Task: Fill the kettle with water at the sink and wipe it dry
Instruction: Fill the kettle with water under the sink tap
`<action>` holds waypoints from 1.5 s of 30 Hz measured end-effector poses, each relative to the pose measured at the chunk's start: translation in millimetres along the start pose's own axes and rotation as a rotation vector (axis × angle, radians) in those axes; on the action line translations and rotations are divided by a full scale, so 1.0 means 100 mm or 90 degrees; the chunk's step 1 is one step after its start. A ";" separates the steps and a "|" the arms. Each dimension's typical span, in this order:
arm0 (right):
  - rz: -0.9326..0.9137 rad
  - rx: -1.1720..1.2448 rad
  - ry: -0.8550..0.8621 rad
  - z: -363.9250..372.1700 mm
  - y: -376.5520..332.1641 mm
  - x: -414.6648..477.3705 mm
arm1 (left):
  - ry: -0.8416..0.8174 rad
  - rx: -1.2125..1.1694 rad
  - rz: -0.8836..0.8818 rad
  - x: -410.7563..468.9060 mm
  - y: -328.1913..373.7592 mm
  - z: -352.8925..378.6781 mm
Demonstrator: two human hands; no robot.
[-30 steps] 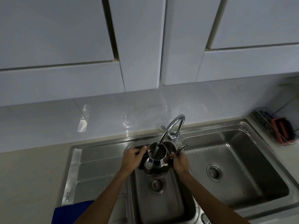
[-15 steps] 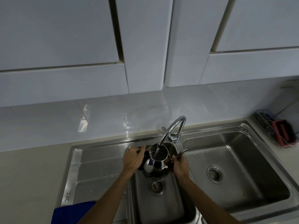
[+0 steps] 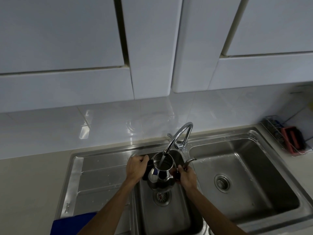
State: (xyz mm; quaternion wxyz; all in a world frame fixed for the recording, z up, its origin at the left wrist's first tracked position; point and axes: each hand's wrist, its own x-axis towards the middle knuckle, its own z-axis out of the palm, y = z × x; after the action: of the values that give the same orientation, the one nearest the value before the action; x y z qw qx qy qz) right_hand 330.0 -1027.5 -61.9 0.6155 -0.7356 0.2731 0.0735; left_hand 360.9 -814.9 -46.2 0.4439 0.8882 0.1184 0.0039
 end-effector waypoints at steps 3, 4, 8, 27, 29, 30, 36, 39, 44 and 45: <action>0.010 0.023 -0.017 -0.01 0.00 -0.01 | 0.005 0.013 0.015 0.01 -0.02 0.00; 0.013 0.029 -0.018 0.00 0.00 0.00 | 0.008 0.019 0.019 0.01 -0.02 0.00; 0.026 0.037 -0.017 0.01 0.01 -0.01 | 0.012 0.042 0.029 -0.01 0.02 -0.01; 0.002 0.008 -0.016 -0.01 0.04 0.08 | 0.001 -0.001 0.017 0.03 0.02 -0.01; -0.003 0.002 -0.017 -0.02 0.02 0.05 | 0.006 -0.002 0.020 0.02 0.01 -0.02; -0.003 0.002 -0.019 -0.02 0.00 0.04 | 0.008 -0.003 0.021 0.02 0.01 -0.02; 0.008 0.011 -0.023 -0.01 -0.04 0.03 | 0.009 0.005 0.017 0.02 0.02 -0.02; 0.006 0.001 -0.023 -0.01 -0.04 0.03 | 0.002 0.000 0.009 0.03 0.02 -0.03; -0.001 -0.016 -0.022 -0.01 -0.05 0.05 | 0.002 -0.001 -0.003 0.05 0.04 -0.04; -0.001 -0.014 -0.023 -0.01 -0.05 0.04 | 0.001 0.002 -0.003 0.05 0.04 -0.04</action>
State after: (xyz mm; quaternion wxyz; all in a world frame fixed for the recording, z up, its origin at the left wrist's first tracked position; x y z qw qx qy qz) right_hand 335.6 -1029.7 -59.3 0.6123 -0.7412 0.2603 0.0893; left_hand 365.9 -813.0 -40.6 0.4422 0.8887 0.1211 0.0032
